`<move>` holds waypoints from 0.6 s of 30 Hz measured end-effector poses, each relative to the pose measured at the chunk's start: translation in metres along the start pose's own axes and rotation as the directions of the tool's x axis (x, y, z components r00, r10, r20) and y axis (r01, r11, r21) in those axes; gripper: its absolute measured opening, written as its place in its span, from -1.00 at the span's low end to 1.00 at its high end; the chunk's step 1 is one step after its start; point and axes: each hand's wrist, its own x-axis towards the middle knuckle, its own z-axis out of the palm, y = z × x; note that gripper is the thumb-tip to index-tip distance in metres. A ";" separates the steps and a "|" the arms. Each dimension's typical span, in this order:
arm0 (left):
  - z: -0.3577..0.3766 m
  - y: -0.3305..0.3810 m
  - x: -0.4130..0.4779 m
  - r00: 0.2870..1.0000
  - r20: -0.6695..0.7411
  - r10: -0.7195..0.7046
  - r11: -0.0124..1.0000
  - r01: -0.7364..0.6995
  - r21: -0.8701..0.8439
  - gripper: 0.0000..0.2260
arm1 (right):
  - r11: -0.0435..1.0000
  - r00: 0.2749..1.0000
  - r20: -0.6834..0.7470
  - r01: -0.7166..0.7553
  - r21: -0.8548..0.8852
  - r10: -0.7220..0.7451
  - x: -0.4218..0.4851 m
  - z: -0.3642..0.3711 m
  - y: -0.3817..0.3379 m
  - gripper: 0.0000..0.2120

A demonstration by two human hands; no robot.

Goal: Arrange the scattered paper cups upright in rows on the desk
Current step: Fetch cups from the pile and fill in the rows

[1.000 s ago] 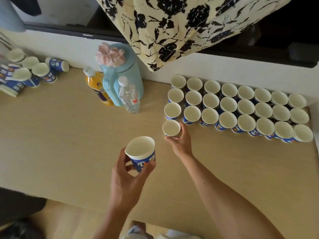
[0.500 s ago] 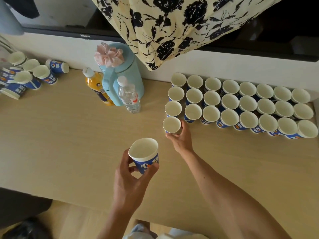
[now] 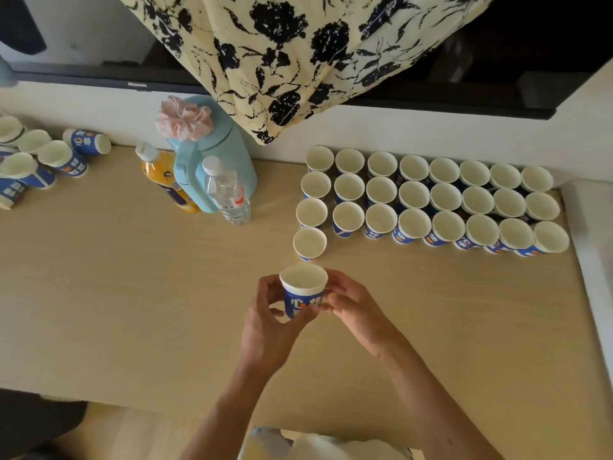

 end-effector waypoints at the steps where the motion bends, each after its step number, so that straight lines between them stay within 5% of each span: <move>1: 0.005 0.001 0.002 1.000 0.025 0.011 1.000 -0.011 0.024 -0.45 | 0.999 1.000 0.025 0.003 -0.037 -0.002 -0.004 -0.002 -0.004 -0.46; 10: 0.030 0.009 0.003 0.974 0.190 0.126 0.973 -0.159 0.166 -0.47 | 0.992 0.992 -0.095 0.070 -0.100 -0.080 -0.019 -0.022 -0.013 -0.35; 18: 0.024 -0.004 -0.006 0.995 0.098 0.020 0.990 -0.033 0.134 -0.51 | 0.975 0.869 -0.459 0.108 -0.194 -0.187 0.012 -0.043 -0.001 -0.46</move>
